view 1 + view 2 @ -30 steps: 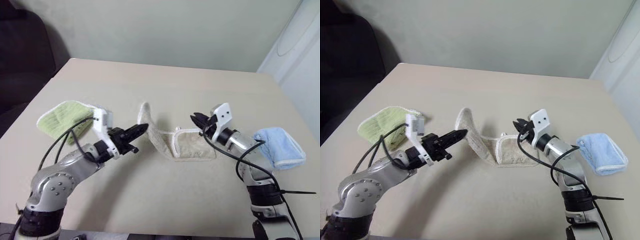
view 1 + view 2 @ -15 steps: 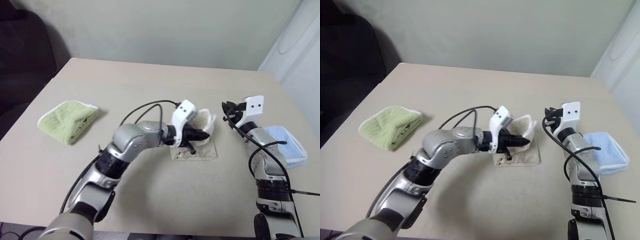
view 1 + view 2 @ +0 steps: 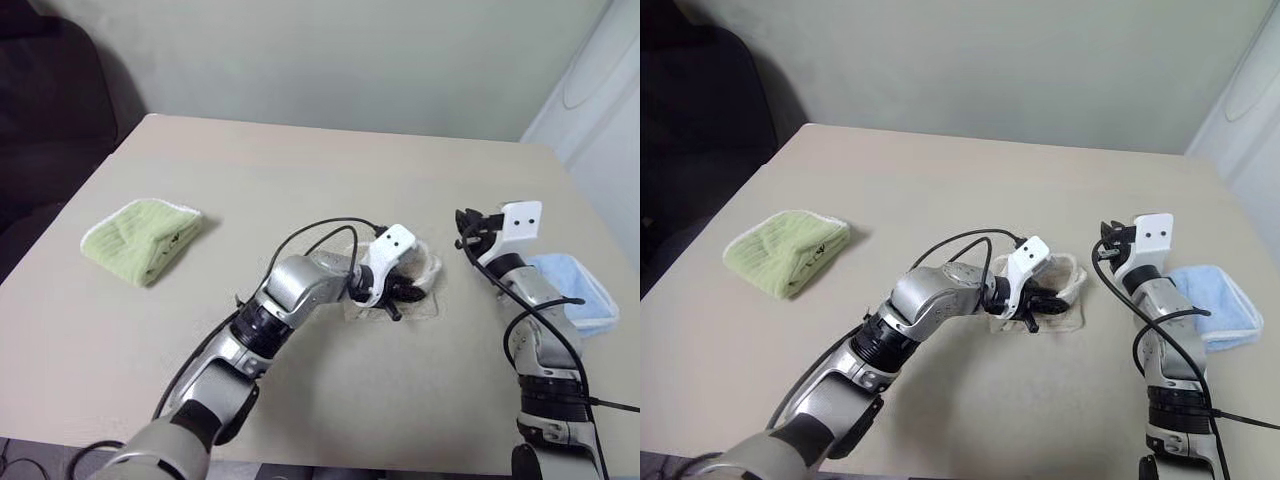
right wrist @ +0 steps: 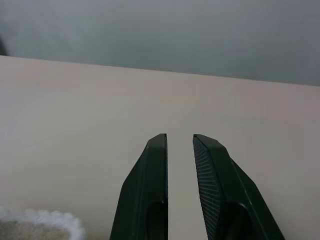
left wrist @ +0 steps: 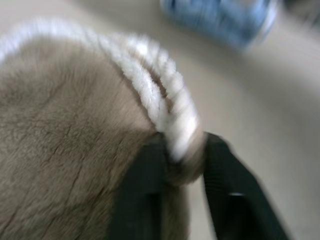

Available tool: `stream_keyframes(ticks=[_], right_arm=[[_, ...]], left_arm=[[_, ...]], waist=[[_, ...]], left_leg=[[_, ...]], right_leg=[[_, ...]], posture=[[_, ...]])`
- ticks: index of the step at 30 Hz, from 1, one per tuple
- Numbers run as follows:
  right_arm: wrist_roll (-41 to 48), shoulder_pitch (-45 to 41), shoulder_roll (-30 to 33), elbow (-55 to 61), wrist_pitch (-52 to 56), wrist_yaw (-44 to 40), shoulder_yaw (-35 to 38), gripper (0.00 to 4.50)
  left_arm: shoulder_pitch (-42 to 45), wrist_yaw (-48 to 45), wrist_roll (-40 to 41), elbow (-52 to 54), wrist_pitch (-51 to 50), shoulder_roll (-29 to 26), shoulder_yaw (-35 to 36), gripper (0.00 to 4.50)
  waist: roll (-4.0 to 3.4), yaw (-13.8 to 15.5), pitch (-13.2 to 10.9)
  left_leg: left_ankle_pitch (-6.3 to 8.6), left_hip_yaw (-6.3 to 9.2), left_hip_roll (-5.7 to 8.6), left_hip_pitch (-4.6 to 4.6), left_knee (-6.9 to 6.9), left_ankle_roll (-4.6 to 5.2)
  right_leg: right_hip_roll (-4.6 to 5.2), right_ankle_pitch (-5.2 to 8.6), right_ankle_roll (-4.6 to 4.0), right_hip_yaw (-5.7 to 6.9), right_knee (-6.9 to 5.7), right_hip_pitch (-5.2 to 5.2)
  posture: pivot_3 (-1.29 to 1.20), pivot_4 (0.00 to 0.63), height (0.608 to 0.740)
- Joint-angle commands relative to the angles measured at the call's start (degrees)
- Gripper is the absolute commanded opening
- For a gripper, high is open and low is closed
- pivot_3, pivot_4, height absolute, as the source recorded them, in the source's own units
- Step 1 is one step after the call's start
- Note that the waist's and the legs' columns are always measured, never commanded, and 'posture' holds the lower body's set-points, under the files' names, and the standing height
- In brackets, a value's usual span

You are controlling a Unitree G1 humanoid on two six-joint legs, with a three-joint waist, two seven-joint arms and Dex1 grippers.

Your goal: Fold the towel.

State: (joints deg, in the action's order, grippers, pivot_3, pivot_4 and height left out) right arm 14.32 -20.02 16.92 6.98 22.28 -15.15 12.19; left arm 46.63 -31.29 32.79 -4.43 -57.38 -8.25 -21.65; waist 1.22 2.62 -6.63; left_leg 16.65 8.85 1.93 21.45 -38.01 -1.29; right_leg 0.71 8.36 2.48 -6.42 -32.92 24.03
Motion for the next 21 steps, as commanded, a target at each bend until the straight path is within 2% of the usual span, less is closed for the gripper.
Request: stream_keyframes(ticks=[1,6,9,11,12,15,18,21], right_arm=[[0.37,-0.98,0.27,1.25,-0.24,0.04,-0.26,0.87],[0.36,-1.47,0.84,1.2,0.34,-0.6,-0.76,0.87],[1.34,-1.15,1.8,3.22,2.2,-1.92,-1.23,0.87],[2.86,-0.14,2.94,6.34,4.18,-4.7,-2.61,0.87],[3.98,0.65,3.45,8.32,5.59,-6.09,-3.4,0.7],[6.42,2.99,4.74,13.13,8.9,-9.28,-5.92,0.0],[7.62,4.02,5.05,14.55,10.7,-10.23,-6.69,0.0],[9.22,4.81,4.77,16.02,12.48,-11.04,-7.82,0.0]], left_arm=[[-0.45,-0.94,5.28,4.92,-1.71,2.45,7.51,2.63],[-2.64,-0.93,7.53,9.89,-2.54,1.46,12.4,4.46],[-4.44,-1.6,7.37,10.78,1.26,-1.32,17.61,4.46],[-6.08,-3.16,4.2,9.8,5.56,-5.52,18.9,4.46],[-7.21,-4.31,2.47,9.12,7.9,-7.69,18.94,4.49],[-11.14,-8.06,-1.31,8.54,14.82,-12.55,18.2,3.89],[-13.42,-9.93,-4.16,7.65,19.07,-14.06,16.77,2.86],[-14.37,-11.81,-3.14,7.92,20.77,-12.3,16.83,1.79]], waist=[[0.0,0.0,0.0],[-0.02,-0.06,0.0],[-0.03,-0.11,0.0],[-0.04,-0.16,0.0],[-0.05,-0.18,0.0],[-0.05,-0.3,0.03],[-0.04,0.17,0.03],[-0.02,0.58,0.04]], left_leg=[[0.0,-0.01,0.02,0.0,0.0,-0.01],[0.01,-0.07,0.03,-0.01,0.0,-0.01],[-0.01,-0.08,0.02,-0.03,0.0,0.02],[-0.04,-0.08,0.01,-0.03,0.0,0.04],[-0.06,-0.07,0.0,-0.03,0.0,0.07],[-0.1,-0.02,-0.03,-0.08,0.0,0.12],[-0.14,0.06,-0.02,0.02,-0.08,0.08],[-0.11,0.14,0.23,0.35,-0.13,0.07]], right_leg=[[0.02,0.0,0.01,0.0,0.0,0.0],[0.06,-0.05,0.09,-0.01,0.0,0.0],[0.05,-0.05,0.1,0.0,0.0,0.0],[0.04,-0.07,0.12,0.0,-0.01,0.02],[0.0,-0.07,0.12,0.0,-0.01,0.02],[-0.15,-0.05,0.12,-0.03,0.0,0.03],[-0.16,0.02,0.07,-0.03,0.04,0.02],[0.09,0.0,0.0,-0.02,0.02,0.26]], posture=[[0.0,0.15,0.74],[0.0,0.15,0.74],[0.0,0.15,0.74],[0.0,0.15,0.74],[0.0,0.15,0.74],[0.0,0.15,0.74],[0.0,0.15,0.74],[0.0,0.15,0.74]])
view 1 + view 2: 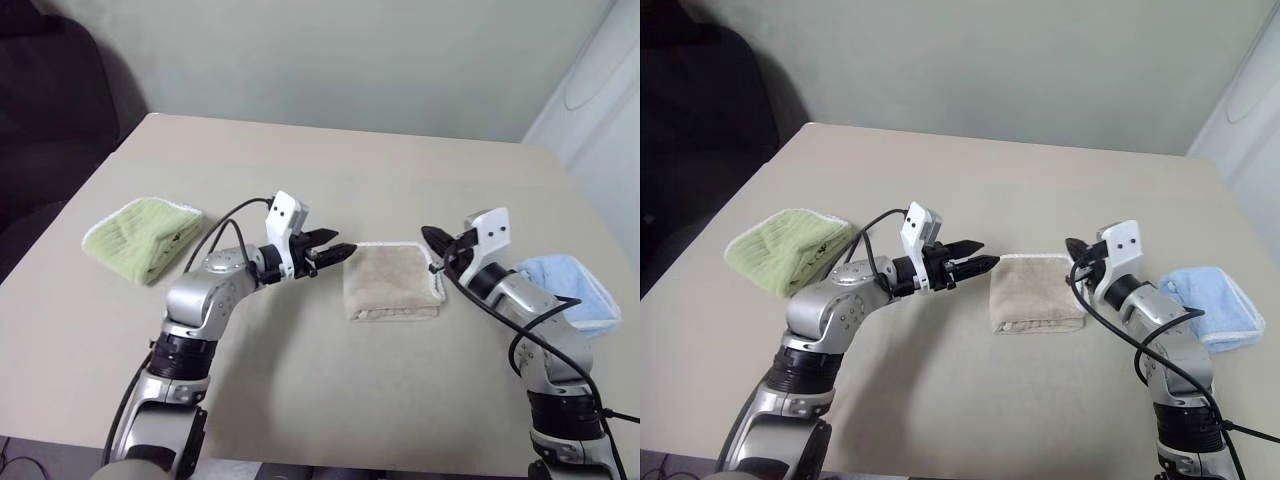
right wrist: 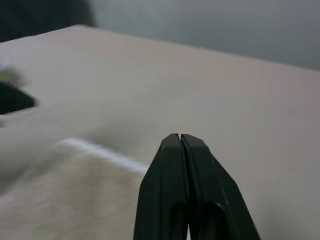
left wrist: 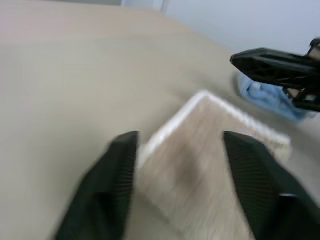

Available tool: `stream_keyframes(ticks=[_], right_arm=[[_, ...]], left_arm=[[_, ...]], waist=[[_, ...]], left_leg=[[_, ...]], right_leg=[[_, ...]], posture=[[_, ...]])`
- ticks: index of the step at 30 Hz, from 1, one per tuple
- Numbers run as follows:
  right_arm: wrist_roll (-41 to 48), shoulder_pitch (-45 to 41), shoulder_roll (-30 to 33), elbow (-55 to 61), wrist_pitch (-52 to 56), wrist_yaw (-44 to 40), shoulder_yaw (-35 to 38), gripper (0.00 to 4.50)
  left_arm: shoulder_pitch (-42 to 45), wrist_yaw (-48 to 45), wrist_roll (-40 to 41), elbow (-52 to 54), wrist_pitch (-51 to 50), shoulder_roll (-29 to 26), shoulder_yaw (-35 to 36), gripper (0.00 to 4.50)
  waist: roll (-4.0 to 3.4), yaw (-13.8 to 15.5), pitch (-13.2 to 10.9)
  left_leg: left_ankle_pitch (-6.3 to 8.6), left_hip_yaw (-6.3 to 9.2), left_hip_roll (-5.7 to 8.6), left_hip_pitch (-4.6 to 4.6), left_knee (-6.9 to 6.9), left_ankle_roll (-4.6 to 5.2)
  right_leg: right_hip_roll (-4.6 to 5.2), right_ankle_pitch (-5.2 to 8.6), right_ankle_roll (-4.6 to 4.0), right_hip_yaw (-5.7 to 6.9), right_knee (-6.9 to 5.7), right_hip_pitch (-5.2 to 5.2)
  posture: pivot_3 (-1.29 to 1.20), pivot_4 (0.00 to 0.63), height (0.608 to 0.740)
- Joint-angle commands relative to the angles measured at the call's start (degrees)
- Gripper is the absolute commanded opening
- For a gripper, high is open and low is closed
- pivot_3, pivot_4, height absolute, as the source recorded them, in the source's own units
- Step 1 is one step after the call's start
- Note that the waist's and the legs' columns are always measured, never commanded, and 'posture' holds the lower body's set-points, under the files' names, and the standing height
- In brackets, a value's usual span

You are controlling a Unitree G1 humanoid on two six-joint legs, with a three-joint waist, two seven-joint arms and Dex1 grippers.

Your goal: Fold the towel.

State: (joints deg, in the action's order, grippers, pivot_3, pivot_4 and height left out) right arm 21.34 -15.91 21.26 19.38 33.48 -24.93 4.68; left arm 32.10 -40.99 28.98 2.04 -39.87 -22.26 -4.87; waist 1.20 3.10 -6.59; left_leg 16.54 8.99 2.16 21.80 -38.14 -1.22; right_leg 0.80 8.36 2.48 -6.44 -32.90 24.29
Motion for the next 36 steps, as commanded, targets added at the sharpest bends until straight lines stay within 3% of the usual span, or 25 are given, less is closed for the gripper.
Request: stream_keyframes(ticks=[1,5,14,19,22,26,30,36], right_arm=[[2.39,0.93,0.22,4.03,1.81,-1.35,-1.02,0.0],[0.59,1.65,-0.71,2.08,1.97,-0.67,-4.93,0.0],[-3.8,5.29,-2.03,-8.19,-0.02,-0.31,-8.87,0.0],[-6.06,6.6,-2.78,-10.01,-2.29,-0.2,-9.51,0.0],[-5.26,7.08,-2.79,-6.82,-2.84,-0.11,-7.86,0.0],[-2.84,6.94,-1.89,-1.36,-2.56,-1.12,-5.4,0.0],[2.13,5.87,-0.17,4.84,0.68,-1.6,-0.52,0.0],[6.36,5.55,3.36,6.11,4.16,-1.38,5.27,0.0]], left_arm=[[0.06,-2.57,1.22,1.65,3.4,2.61,-0.08,1.42],[1.89,-2.88,-4.4,-1.71,5.6,6.11,-7.4,0.04],[5.53,-0.23,-19.38,-23.27,11.66,10.1,-17.31,0.04],[4.11,-1.93,-17.35,-24.1,12.73,12.02,-13.92,0.04],[1.91,-4.05,-10.27,-16.78,11.4,13.39,-7.75,0.04],[-0.77,-4.72,-0.77,-4.6,6.5,13.25,-0.67,0.04],[-1.69,-1.05,6.58,3.87,1.77,11.64,7.09,0.04],[-2.96,4.67,8.67,5.08,-2.14,8.73,12.15,0.04]], waist=[[0.0,0.13,0.0],[0.0,0.12,0.0],[0.02,-0.12,0.03],[0.03,-0.19,0.3],[0.01,-0.33,0.29],[-0.04,-0.42,0.24],[-0.03,-0.44,0.23],[-0.01,-0.42,0.22]], left_leg=[[-0.02,0.02,0.09,0.12,0.0,-0.04],[-0.02,-0.08,0.18,0.15,-0.01,-0.08],[-0.07,-0.14,0.08,0.07,0.04,0.03],[-0.04,-0.14,0.14,-0.12,0.0,0.03],[0.02,-0.15,0.14,-0.11,0.0,-0.05],[0.03,-0.14,0.1,0.22,0.03,-0.12],[-0.37,-0.26,0.12,0.2,0.07,-0.51],[-0.02,-0.27,0.13,0.09,0.0,-0.07]], right_leg=[[0.08,-0.03,-0.05,0.01,0.0,0.1],[0.28,-0.07,-0.09,0.05,0.0,0.09],[0.35,-0.23,0.2,0.13,-0.01,0.11],[0.37,-0.22,0.26,0.1,0.0,-0.17],[0.37,0.05,0.68,0.09,0.01,-0.18],[0.36,-0.17,0.34,0.15,-0.01,0.22],[0.34,-0.16,0.36,0.12,0.01,0.19],[0.35,-0.16,0.34,0.04,-0.01,0.06]], posture=[[0.0,0.15,0.74],[0.0,0.15,0.74],[0.0,0.15,0.74],[0.0,0.15,0.74],[0.0,0.15,0.74],[0.0,0.15,0.74],[0.0,0.15,0.74],[0.0,0.15,0.74]])
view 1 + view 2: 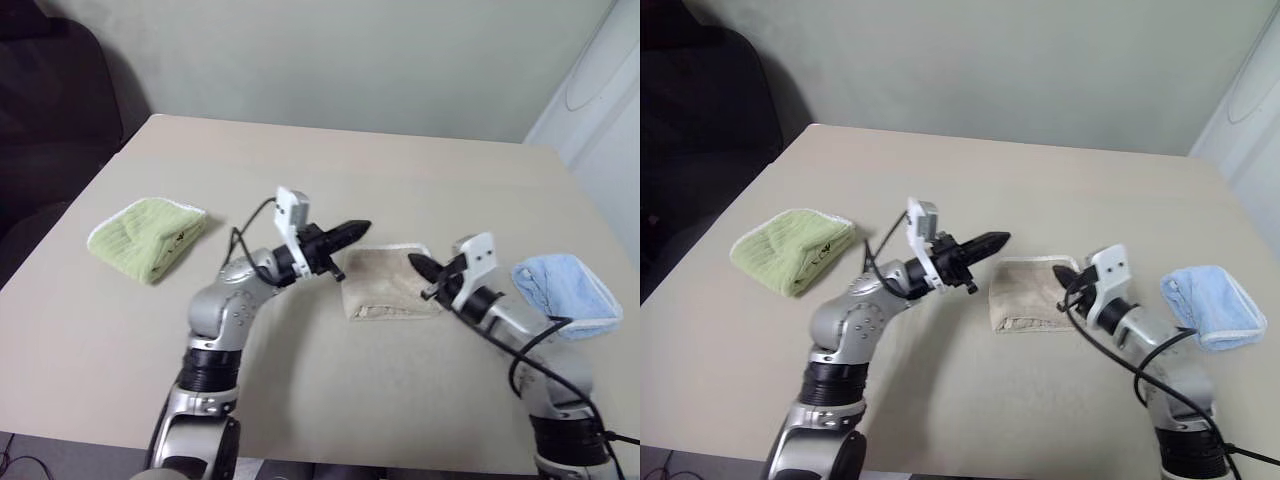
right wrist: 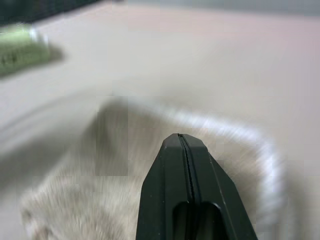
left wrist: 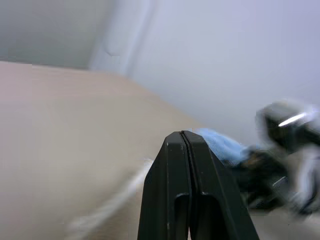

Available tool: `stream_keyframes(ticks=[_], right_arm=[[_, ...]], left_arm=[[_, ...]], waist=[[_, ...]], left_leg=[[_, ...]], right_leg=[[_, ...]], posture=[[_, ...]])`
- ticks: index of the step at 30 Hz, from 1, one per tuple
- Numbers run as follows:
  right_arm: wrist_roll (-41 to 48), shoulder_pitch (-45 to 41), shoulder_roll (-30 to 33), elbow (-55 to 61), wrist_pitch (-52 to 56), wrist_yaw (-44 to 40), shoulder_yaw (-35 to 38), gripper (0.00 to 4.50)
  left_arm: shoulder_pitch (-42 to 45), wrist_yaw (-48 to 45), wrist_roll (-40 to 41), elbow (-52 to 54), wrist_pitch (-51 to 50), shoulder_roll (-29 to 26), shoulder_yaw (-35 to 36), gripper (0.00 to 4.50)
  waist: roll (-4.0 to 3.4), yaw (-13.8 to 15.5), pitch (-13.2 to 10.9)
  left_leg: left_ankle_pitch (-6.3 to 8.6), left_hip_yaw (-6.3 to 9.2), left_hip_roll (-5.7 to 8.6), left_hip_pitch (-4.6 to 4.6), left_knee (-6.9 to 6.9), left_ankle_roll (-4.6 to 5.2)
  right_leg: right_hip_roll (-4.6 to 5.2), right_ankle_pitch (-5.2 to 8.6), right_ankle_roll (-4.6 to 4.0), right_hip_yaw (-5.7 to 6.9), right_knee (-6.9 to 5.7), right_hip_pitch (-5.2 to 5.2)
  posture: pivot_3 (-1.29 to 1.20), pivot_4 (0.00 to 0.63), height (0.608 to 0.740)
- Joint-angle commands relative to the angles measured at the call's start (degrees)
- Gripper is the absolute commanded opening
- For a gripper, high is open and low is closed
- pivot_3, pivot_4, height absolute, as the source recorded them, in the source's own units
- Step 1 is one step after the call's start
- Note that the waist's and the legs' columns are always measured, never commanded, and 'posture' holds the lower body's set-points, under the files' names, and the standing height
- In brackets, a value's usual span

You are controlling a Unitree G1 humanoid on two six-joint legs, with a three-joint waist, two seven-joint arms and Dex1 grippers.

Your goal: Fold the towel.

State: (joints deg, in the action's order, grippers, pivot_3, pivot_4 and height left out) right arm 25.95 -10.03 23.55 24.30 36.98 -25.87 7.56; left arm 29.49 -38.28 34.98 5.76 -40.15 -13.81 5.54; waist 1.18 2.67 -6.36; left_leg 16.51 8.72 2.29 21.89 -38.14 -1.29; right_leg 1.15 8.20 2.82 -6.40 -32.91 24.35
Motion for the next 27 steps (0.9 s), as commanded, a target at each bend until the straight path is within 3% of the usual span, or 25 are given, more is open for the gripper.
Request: stream_keyframes(ticks=[1,5,10,17,27], right_arm=[[1.7,-0.24,1.47,0.61,0.74,-0.47,2.72,0.0],[4.07,-0.66,1.76,-2.13,5.04,0.79,4.94,0.54],[16.31,-1.47,-0.74,-1.66,14.66,1.97,11.03,2.28],[25.43,-1.59,-2.47,-2.54,23.24,7.66,14.99,4.47],[18.39,3.11,-2.37,-4.1,21.37,8.72,6.6,4.47]], left_arm=[[-0.71,2.26,2.79,1.09,-1.97,0.21,2.15,0.04],[-1.3,3.64,2.65,0.27,-2.46,-0.15,2.21,0.0],[-2.28,3.93,0.64,-0.11,-1.74,-0.73,-0.35,0.0],[-3.16,4.7,1.21,0.19,-1.53,-0.09,-0.64,0.0],[-3.59,4.94,1.88,0.72,-1.59,-0.02,-0.76,0.0]], waist=[[0.01,0.02,-0.01],[0.01,0.05,-0.01],[0.02,0.0,-0.01],[0.03,0.01,-0.03],[0.02,-0.08,-0.04]], left_leg=[[0.0,0.0,0.0,0.02,-0.02,0.0],[-0.08,0.01,-0.01,0.02,-0.02,0.04],[-0.34,-0.04,-0.02,0.02,0.01,-0.08],[-0.13,-0.01,0.0,0.03,0.0,0.26],[-0.06,0.02,-0.01,0.04,0.0,0.22]], right_leg=[[0.01,0.0,-0.01,0.0,0.0,0.01],[0.01,-0.01,-0.01,0.02,0.0,0.02],[-0.02,0.0,0.0,0.01,-0.01,0.04],[-0.03,0.01,-0.01,0.01,0.0,0.04],[-0.02,0.0,-0.02,0.02,-0.02,0.08]], posture=[[0.0,0.15,0.74],[0.0,0.15,0.74],[0.0,0.15,0.74],[0.0,0.15,0.74],[0.0,0.15,0.74]])
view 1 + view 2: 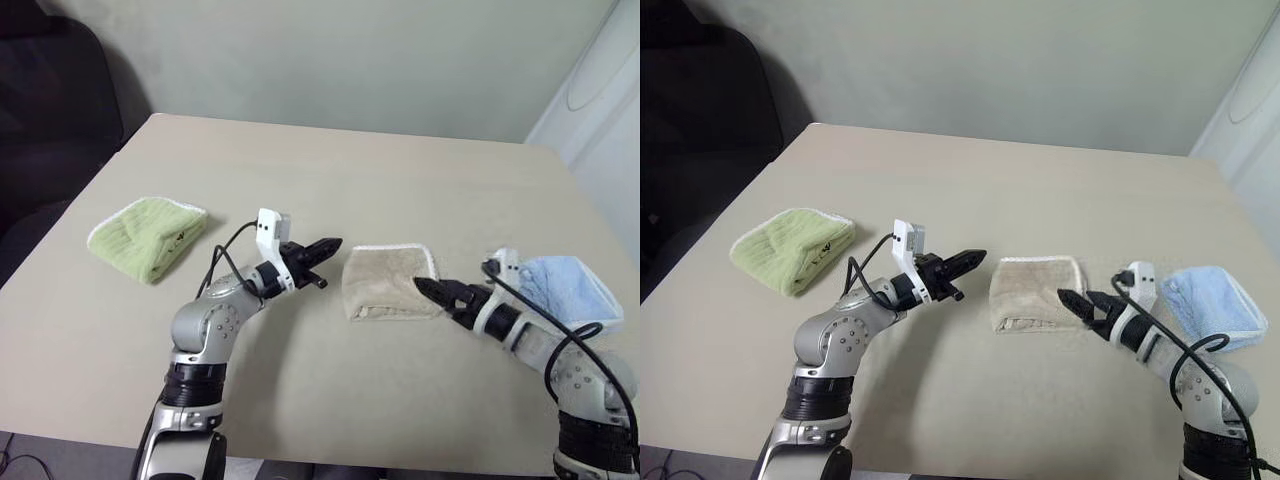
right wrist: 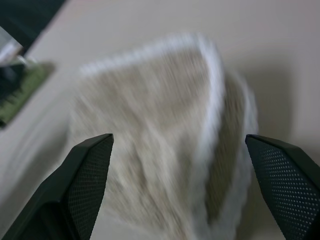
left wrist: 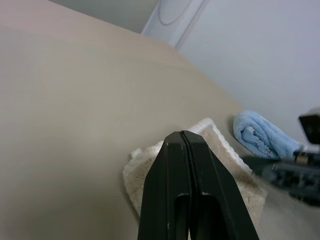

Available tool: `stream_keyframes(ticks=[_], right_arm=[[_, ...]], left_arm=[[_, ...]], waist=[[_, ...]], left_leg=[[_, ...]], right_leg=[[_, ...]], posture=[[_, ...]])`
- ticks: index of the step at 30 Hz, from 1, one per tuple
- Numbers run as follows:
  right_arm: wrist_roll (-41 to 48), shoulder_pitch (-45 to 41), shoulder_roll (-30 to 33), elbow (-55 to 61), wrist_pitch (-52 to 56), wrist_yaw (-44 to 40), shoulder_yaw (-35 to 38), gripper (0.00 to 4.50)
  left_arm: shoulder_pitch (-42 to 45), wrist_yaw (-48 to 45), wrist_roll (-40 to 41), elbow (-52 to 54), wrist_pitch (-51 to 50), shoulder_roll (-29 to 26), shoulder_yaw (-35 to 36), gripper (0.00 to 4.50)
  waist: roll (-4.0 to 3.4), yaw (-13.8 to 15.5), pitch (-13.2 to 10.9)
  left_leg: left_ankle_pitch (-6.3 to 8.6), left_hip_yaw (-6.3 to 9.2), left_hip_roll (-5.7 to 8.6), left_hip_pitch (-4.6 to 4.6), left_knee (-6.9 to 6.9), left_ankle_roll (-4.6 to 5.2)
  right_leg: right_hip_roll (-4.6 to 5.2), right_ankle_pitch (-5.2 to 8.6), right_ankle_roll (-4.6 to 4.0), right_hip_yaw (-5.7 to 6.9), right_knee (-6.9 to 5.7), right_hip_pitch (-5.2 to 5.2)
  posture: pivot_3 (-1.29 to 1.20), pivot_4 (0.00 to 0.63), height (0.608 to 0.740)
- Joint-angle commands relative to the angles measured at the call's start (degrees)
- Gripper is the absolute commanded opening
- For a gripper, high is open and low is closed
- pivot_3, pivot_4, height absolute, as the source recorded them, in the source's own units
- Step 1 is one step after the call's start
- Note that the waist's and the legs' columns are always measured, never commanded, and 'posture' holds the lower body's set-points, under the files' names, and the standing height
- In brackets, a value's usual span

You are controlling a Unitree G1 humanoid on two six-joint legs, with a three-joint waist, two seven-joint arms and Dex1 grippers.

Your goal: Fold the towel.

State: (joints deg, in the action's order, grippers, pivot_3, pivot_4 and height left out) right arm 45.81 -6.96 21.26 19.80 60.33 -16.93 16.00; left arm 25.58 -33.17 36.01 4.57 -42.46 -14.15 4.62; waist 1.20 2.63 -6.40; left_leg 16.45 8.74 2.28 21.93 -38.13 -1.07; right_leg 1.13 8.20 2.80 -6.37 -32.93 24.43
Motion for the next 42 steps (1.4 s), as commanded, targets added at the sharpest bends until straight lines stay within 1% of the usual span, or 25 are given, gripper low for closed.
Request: stream_keyframes(ticks=[1,4,8,9,10,13,19,21,22,26,27,31,36,38,40,42], right_arm=[[-1.97,0.08,-0.42,-0.07,-2.25,-0.18,-2.63,4.47],[-3.89,0.04,-1.16,-1.01,-3.66,-0.37,-5.38,4.47],[-4.14,-0.78,-2.62,-1.46,-4.38,-0.11,-6.34,4.47],[-4.23,-0.98,-2.98,-1.5,-4.5,-0.04,-6.42,4.11],[-4.13,-1.12,-3.51,-1.56,-4.57,0.19,-6.17,3.93],[-3.57,-1.24,-4.3,-1.54,-4.33,0.34,-5.43,2.95],[-1.51,-0.95,-3.85,-0.03,-3.22,-0.31,-3.27,0.72],[0.41,-0.7,-3.51,1.0,-3.05,-0.29,-0.97,0.11],[1.72,-0.52,-3.31,1.66,-3.03,-0.19,0.64,0.05],[6.65,-0.33,-2.3,4.06,-3.28,0.5,6.17,0.05],[9.29,-0.77,-2.08,4.69,-3.31,1.76,8.99,0.05],[21.08,-2.4,0.72,6.74,-3.82,9.01,19.9,0.05],[33.41,-1.19,8.3,4.55,-6.91,20.7,33.0,0.05],[36.92,0.12,10.13,3.95,-8.2,25.45,35.86,0.05],[40.0,2.27,10.76,3.85,-9.54,30.7,36.88,0.05],[40.82,4.7,9.49,4.27,-11.74,35.61,36.93,0.05]], left_arm=[[0.4,-0.2,0.81,1.88,0.74,0.34,0.07,0.0],[0.45,-0.16,0.82,1.95,0.8,0.57,-0.13,0.0],[0.15,0.02,0.76,2.24,0.91,0.97,-0.33,0.0],[0.05,0.08,0.67,2.31,0.96,1.08,-0.41,0.0],[-0.07,0.17,0.61,2.4,1.02,1.23,-0.45,0.0],[-0.31,0.28,0.54,2.48,1.2,1.5,-0.42,0.0],[-0.7,0.52,0.62,2.6,1.52,2.08,-0.44,0.0],[-0.99,0.35,1.26,2.97,1.85,2.55,-0.09,0.0],[-1.12,0.16,1.92,3.32,2.01,2.82,0.39,0.0],[-1.22,-0.2,4.26,4.04,2.46,3.75,2.19,0.0],[-1.12,-0.13,4.88,3.99,2.38,3.95,2.61,0.0],[-0.32,-0.41,5.99,2.53,2.68,4.23,3.33,0.0],[0.72,-1.61,5.74,0.03,3.01,4.52,2.4,0.0],[1.21,-2.18,5.65,-1.01,3.13,4.82,1.94,0.0],[1.91,-2.72,5.29,-2.29,3.4,5.3,1.25,0.0],[2.71,-3.32,4.98,-3.53,3.8,5.99,0.58,0.0]], waist=[[0.0,-0.08,0.0],[0.06,-0.21,0.04],[0.1,-0.59,0.06],[0.11,-0.72,0.07],[0.1,-0.8,0.07],[0.1,-0.86,0.06],[0.1,-0.83,0.06],[0.1,-0.79,0.06],[0.09,-0.72,0.06],[0.09,-0.51,0.05],[0.08,-0.49,0.05],[0.07,-0.43,0.03],[0.08,-0.14,0.02],[0.1,-0.1,0.02],[0.12,-0.05,0.01],[0.12,-0.08,0.01]], left_leg=[[0.03,-0.01,0.0,0.0,0.0,-0.05],[0.05,0.0,-0.01,-0.02,-0.01,-0.09],[0.05,-0.01,-0.01,-0.03,-0.02,-0.1],[0.05,-0.01,-0.01,-0.05,-0.02,-0.1],[0.06,-0.01,-0.02,-0.06,-0.01,-0.1],[0.05,0.01,-0.05,-0.07,0.01,-0.08],[0.03,0.0,-0.03,-0.05,0.01,-0.04],[0.05,-0.01,-0.02,-0.03,0.0,-0.08],[0.05,-0.02,-0.01,-0.02,0.0,-0.09],[0.07,-0.03,0.02,0.03,-0.01,-0.11],[0.07,-0.03,0.02,0.03,-0.02,-0.12],[0.08,-0.04,0.03,0.03,-0.02,-0.12],[0.12,-0.03,0.05,0.03,-0.02,-0.08],[0.15,-0.05,0.02,0.02,-0.02,-0.08],[0.18,-0.02,0.01,0.02,-0.01,-0.11],[0.24,-0.03,0.0,0.02,0.0,-0.17]], right_leg=[[0.0,-0.01,0.0,-0.01,0.0,0.01],[0.0,-0.01,-0.01,0.0,-0.01,-0.01],[0.0,-0.01,-0.02,0.0,-0.01,-0.01],[0.0,-0.02,-0.02,0.0,-0.01,-0.01],[0.0,-0.02,-0.02,0.0,-0.02,-0.01],[-0.04,-0.01,-0.02,0.02,-0.02,0.02],[-0.02,-0.01,-0.01,0.02,-0.01,0.02],[-0.01,-0.01,-0.02,0.02,-0.01,0.02],[-0.01,-0.01,-0.02,0.02,-0.01,0.02],[0.01,0.0,-0.02,0.01,0.0,0.02],[0.01,0.0,-0.02,0.01,0.0,0.02],[0.01,0.01,-0.01,-0.01,-0.01,0.01],[0.02,0.16,0.11,-0.06,-0.01,-0.03],[0.02,0.28,0.3,-0.07,-0.01,-0.02],[0.02,0.35,0.42,-0.07,-0.01,-0.02],[0.01,0.47,0.62,-0.06,-0.02,-0.02]], posture=[[0.0,0.15,0.74],[0.0,0.15,0.74],[0.0,0.15,0.74],[0.0,0.15,0.74],[0.0,0.15,0.74],[0.0,0.15,0.74],[0.0,0.15,0.74],[0.0,0.15,0.74],[0.0,0.15,0.74],[0.0,0.15,0.74],[0.0,0.15,0.74],[0.0,0.15,0.74],[0.0,0.15,0.74],[0.0,0.15,0.74],[0.0,0.15,0.74],[0.0,0.15,0.74]])
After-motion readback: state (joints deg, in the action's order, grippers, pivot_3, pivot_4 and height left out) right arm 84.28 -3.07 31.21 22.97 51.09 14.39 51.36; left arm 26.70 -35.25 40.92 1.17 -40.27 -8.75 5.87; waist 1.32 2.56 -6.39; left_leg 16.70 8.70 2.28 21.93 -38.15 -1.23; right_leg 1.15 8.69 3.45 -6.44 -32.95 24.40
